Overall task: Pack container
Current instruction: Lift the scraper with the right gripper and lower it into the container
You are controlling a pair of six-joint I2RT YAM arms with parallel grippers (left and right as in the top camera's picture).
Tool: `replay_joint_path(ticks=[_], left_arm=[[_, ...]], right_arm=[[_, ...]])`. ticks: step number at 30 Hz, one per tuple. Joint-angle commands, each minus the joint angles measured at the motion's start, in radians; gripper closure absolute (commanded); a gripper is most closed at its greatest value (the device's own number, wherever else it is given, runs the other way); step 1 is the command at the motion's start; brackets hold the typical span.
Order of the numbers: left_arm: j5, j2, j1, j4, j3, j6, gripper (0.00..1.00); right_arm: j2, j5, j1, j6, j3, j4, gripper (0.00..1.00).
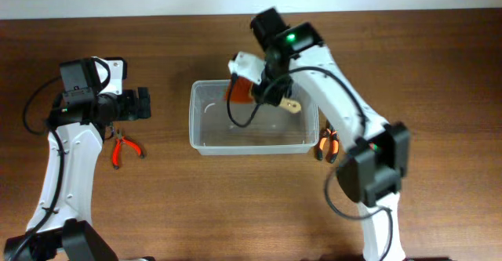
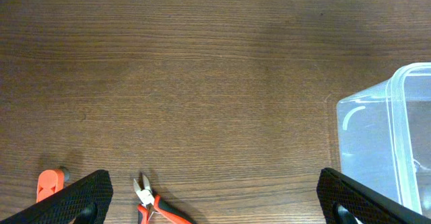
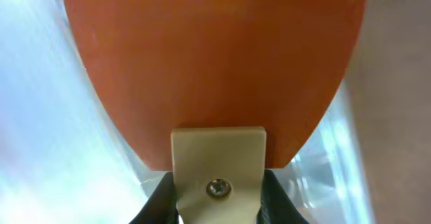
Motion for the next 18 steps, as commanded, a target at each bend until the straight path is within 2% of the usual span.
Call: replay_joint_path(ticks=[1, 4, 6, 8, 11, 12, 14, 15, 16, 17, 18], left_arm=[[0.011, 0.006, 0.006, -0.001, 0.016, -0.002, 0.01], [0.011, 0.006, 0.006, -0.001, 0.016, -0.002, 0.01], [0.011, 0.006, 0.006, -0.001, 0.016, -0.002, 0.01], [0.011, 0.006, 0.006, -0.001, 0.016, -0.002, 0.01], [0.011, 0.006, 0.006, -0.001, 0.016, -0.002, 0.01], [0.011, 0.006, 0.006, -0.001, 0.016, -0.002, 0.01], [0.011, 0.006, 0.006, -0.001, 0.016, -0.002, 0.01], [0.011, 0.006, 0.006, -0.001, 0.016, -0.002, 0.01], [0.011, 0.006, 0.006, -0.001, 0.016, -0.002, 0.01], [0.011, 0.006, 0.006, -0.001, 0.016, -0.002, 0.01], [0.011, 0.006, 0.006, -0.001, 0.016, -0.002, 0.01]], right_arm=[[0.082, 0.006, -0.010, -0.166, -0.008, -0.003, 0.96], [0.117, 0.006, -0.017, -0.222, -0.008, -0.003, 0.94], [0.128, 0.010, -0.024, -0.226, -0.008, -0.003, 0.79], [0.127, 0.014, -0.030, -0.225, -0.008, -0.003, 0.70], [0.105, 0.050, -0.037, -0.168, 0.005, -0.005, 0.63], [0.091, 0.072, -0.040, -0.137, 0.008, -0.008, 0.54], [0.060, 0.113, -0.043, -0.094, 0.017, -0.027, 0.48], [0.031, 0.146, -0.048, -0.090, 0.025, -0.054, 0.34], [0.013, 0.166, -0.050, -0.090, 0.028, -0.064, 0.13], [-0.012, 0.181, -0.055, -0.090, 0.028, -0.070, 0.01], [-0.032, 0.184, -0.061, -0.090, 0.028, -0.073, 0.01]])
